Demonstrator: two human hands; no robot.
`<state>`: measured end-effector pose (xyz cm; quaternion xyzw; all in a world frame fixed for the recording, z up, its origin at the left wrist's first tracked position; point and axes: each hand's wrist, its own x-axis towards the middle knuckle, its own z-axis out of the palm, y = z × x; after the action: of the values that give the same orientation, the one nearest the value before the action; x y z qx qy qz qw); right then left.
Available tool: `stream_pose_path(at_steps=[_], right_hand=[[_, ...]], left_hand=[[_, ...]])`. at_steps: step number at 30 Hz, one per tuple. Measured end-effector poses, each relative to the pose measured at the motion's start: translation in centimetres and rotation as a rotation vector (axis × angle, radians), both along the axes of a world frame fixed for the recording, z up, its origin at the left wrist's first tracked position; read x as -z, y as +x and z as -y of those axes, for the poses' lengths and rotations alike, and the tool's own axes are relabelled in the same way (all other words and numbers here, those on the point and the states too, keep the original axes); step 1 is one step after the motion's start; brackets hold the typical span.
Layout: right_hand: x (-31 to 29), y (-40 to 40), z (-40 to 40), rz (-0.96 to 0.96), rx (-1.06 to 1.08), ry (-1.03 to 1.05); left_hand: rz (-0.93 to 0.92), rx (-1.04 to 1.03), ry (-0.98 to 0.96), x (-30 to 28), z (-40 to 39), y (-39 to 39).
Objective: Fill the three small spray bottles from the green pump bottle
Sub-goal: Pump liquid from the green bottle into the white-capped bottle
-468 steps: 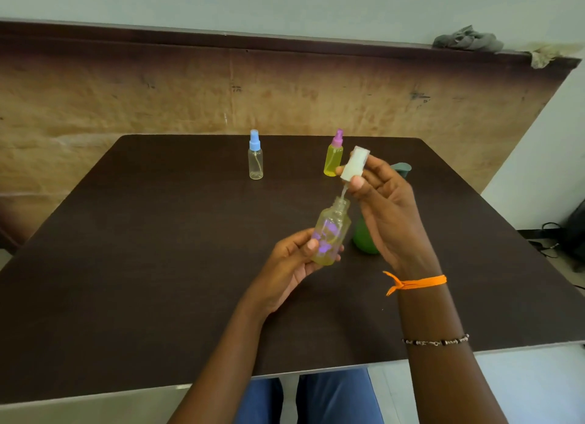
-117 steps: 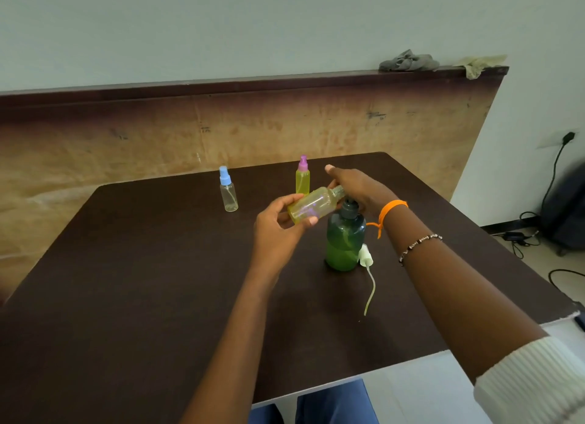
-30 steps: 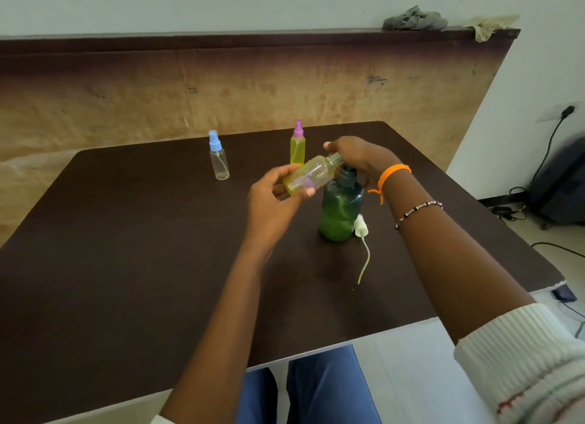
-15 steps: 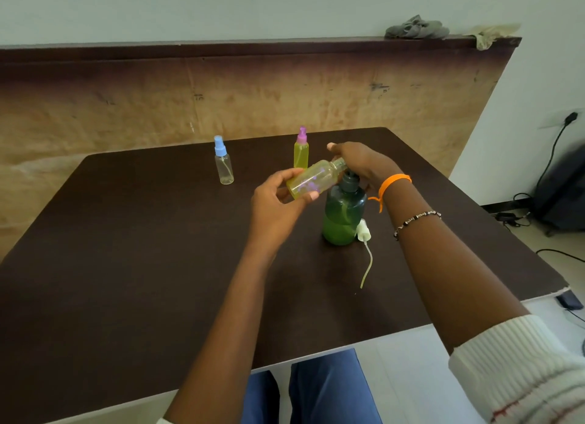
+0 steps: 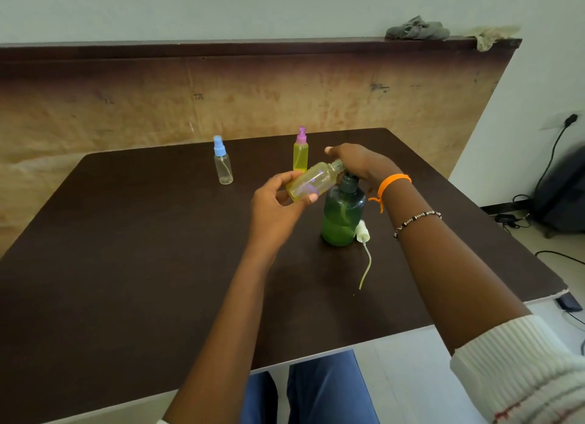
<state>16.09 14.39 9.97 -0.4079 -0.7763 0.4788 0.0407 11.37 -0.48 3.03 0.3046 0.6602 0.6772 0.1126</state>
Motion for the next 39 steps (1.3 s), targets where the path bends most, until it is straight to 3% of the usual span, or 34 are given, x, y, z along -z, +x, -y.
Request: stream_pose_path(at_steps=[9,16,24,30,39], right_hand=[[-1.2,-0.6,0.3,0.106,-0.085,0.022],[0.8,-0.7,-0.5,-0.004,0.013,0.063],[-0.8,-0.7,0.0,0.04,-0.054,0.025],[1.0,-0.9,-0.6,-0.161,0.067,-0.006],[0.1,-0.7,-0.3,-0.111,0.01,-0.067]], left_hand=[[-0.027,0.005,-0.001,-0.5,0.5,-0.3],[-0.022,-0.007,-0.021,0.0,0.1,-0.1],[-0.018,-0.007,0.006,-0.5,0.7,-0.1],[-0.051,-0.024,-0.023,-0.5,0.3,-0.3],[-0.044,-0.011,-0.022,-0.7,0.2,-0.2]])
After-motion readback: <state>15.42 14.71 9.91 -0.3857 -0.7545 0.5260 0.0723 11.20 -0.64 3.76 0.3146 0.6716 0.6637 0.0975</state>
